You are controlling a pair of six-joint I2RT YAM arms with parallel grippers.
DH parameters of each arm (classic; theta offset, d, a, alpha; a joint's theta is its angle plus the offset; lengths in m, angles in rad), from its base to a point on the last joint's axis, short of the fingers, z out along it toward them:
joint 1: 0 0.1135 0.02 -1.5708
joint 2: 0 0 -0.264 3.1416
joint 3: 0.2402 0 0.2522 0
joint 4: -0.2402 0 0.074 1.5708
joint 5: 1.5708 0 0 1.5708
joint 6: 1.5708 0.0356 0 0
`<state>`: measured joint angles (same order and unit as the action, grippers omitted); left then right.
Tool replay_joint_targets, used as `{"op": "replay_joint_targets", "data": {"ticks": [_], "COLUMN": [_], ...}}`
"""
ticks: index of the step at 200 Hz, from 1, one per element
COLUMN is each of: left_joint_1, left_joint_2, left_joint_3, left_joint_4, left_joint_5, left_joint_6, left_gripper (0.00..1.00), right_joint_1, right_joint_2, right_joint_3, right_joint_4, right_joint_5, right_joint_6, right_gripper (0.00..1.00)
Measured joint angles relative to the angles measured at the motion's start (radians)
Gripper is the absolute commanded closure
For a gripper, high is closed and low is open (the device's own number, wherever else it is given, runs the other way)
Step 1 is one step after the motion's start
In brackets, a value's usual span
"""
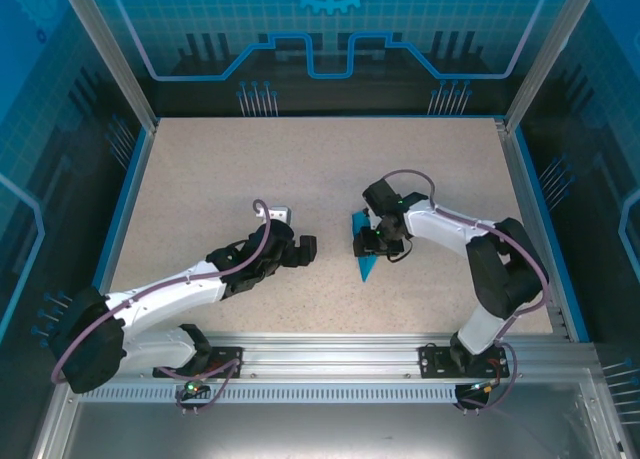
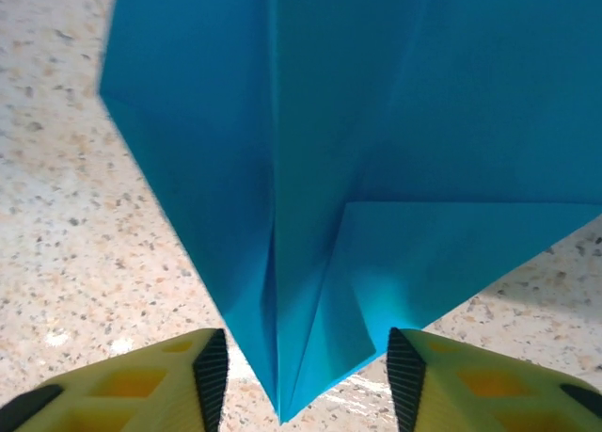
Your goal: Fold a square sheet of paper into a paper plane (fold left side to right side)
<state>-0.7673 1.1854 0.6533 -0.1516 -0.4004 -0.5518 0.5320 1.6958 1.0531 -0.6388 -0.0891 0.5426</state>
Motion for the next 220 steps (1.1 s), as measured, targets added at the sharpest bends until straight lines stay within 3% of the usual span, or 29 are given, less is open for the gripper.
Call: {"op": "replay_joint_targets", "data": {"ticks": [57, 97, 138, 189, 220], "left_joint_1": [0.000, 0.000, 0.000, 0.000, 0.000], "left_joint_2": [-0.003, -0.015, -0.049, -0.061, -0.061], "left_joint_3": [-0.002, -0.002, -0.007, -0.012, -0.014], "left_joint_4": [0.000, 0.000, 0.000, 0.000, 0.000], "left_joint_5": [0.000, 0.000, 0.004, 0.008, 0.016], "left_joint_6": [0.000, 0.000, 0.003, 0.008, 0.008], "left_gripper": [0.02, 0.01, 0.02, 0.01, 0.02], "right_joint_1": [0.017, 0.025, 0.014, -0.051, -0.067], "right_joint_2": [0.058, 0.129, 0.203, 0.401, 0.503], "right_joint_3": [0.041, 0.113, 0.311, 0.647, 0.766], "right_joint_4": [0.003, -0.015, -0.103, -0.213, -0.274], "right_joint_5": [0.005, 0.024, 0.076, 0.109, 0.116], "right_joint_6": [0.020, 0.025, 0.002, -0.047, -0.063], "right_gripper": [0.75, 0.97, 0.98, 0.97, 0.97]}}
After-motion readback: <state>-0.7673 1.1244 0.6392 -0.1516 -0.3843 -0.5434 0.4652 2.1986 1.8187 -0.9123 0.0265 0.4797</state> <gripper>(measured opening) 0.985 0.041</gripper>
